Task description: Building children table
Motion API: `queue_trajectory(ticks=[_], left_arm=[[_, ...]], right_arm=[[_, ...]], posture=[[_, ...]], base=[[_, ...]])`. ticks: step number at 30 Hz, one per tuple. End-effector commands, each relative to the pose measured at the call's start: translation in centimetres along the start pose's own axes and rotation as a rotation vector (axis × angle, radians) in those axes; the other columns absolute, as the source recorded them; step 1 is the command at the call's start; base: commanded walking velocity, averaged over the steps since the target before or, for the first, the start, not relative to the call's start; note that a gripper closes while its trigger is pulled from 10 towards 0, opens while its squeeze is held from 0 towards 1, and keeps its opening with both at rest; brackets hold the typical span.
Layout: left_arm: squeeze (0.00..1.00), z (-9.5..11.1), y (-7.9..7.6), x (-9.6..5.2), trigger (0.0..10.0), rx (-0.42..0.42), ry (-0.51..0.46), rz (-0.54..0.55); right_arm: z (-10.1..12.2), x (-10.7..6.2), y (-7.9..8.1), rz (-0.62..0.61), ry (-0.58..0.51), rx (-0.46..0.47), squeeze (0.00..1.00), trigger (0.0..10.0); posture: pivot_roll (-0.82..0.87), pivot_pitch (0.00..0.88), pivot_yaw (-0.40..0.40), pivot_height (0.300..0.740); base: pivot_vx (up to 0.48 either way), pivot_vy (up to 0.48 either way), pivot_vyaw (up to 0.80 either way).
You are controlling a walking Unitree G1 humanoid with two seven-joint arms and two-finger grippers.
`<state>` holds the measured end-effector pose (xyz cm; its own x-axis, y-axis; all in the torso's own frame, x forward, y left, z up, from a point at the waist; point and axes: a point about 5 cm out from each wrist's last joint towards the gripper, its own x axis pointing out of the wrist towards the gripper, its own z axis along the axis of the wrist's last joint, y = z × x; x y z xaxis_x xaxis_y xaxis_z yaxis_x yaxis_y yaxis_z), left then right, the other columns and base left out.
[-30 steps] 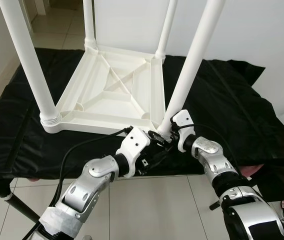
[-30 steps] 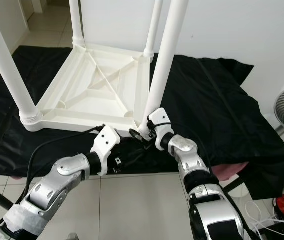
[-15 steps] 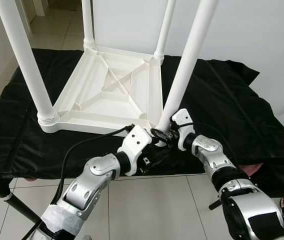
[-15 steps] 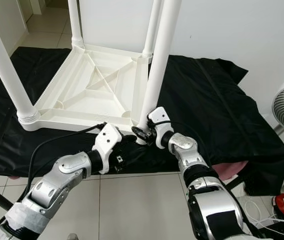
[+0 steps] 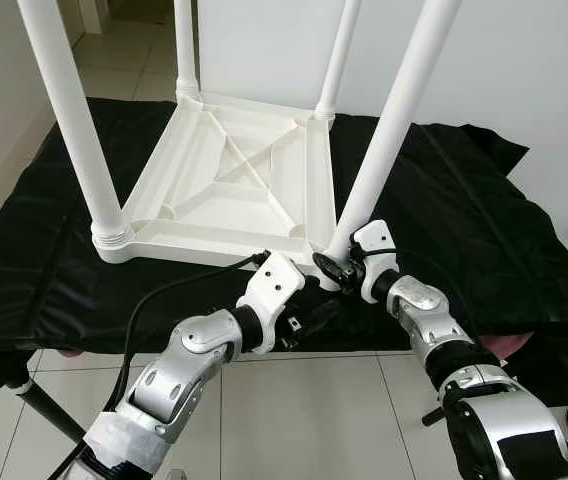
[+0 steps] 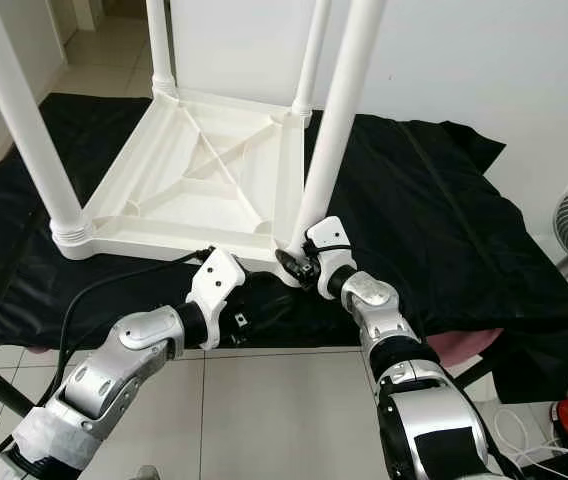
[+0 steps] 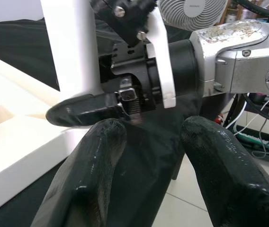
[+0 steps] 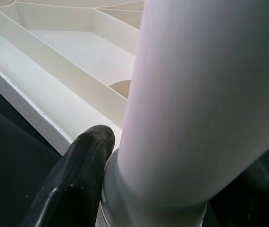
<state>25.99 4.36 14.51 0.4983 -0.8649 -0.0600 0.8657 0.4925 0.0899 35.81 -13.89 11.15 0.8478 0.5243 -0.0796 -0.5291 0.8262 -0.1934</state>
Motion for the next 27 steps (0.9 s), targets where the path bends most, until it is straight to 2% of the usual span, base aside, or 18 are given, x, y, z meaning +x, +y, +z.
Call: queue_trajectory(ticks=[1, 3, 8, 13, 15, 16, 20, 27], left_arm=[[0.00, -0.1, -0.5, 0.2, 10.0, 0.013, 0.006, -0.035], [0.00, -0.2, -0.6, 0.2, 10.0, 0.015, 0.010, -0.040], [0.00, -0.5, -0.6, 0.1, 10.0, 0.023, 0.024, -0.046], [0.00, -0.5, -0.7, 0.0, 10.0, 0.022, 0.024, -0.046], [0.00, -0.5, -0.7, 0.1, 10.0, 0.023, 0.024, -0.047], [0.00, -0.5, -0.7, 0.1, 10.0, 0.023, 0.024, -0.047], [0.00, -0.5, -0.6, 0.2, 10.0, 0.029, 0.024, -0.045], [0.00, -0.6, -0.7, 0.1, 10.0, 0.030, 0.026, -0.044]], right_arm=[[-1.8, -1.1, -0.6, -0.095, 0.066, 0.035, 0.00, 10.0], [-1.9, -1.2, -0.5, -0.122, 0.055, 0.052, 0.00, 10.0], [-2.4, -1.9, 0.8, -0.330, 0.023, 0.138, 0.00, 10.0], [-2.2, -2.1, 1.7, -0.383, 0.002, 0.139, 0.00, 10.0], [-2.0, -2.3, 2.8, -0.462, -0.015, 0.154, 0.00, 10.0], [-2.0, -2.3, 2.8, -0.462, -0.015, 0.154, 0.00, 10.0], [-1.5, -2.7, 4.2, -0.596, -0.010, 0.212, 0.00, 10.0], [-0.4, -2.4, 5.3, -0.551, -0.060, 0.195, 0.00, 10.0]], posture=[[0.02, 0.000, -0.101, 0.740], [0.02, 0.000, -0.103, 0.740], [0.02, 0.000, -0.104, 0.740], [0.02, 0.000, -0.104, 0.740], [0.01, 0.000, -0.108, 0.740], [0.01, 0.000, -0.108, 0.740], [0.02, 0.000, -0.111, 0.740], [0.02, 0.000, -0.111, 0.740]], base=[[0.000, 0.000, 0.00], [0.000, 0.000, 0.00], [0.000, 0.000, 0.00], [0.000, 0.000, 0.00], [0.000, 0.000, 0.00], [0.000, 0.000, 0.00], [0.000, 0.000, 0.00], [0.000, 0.000, 0.00]])
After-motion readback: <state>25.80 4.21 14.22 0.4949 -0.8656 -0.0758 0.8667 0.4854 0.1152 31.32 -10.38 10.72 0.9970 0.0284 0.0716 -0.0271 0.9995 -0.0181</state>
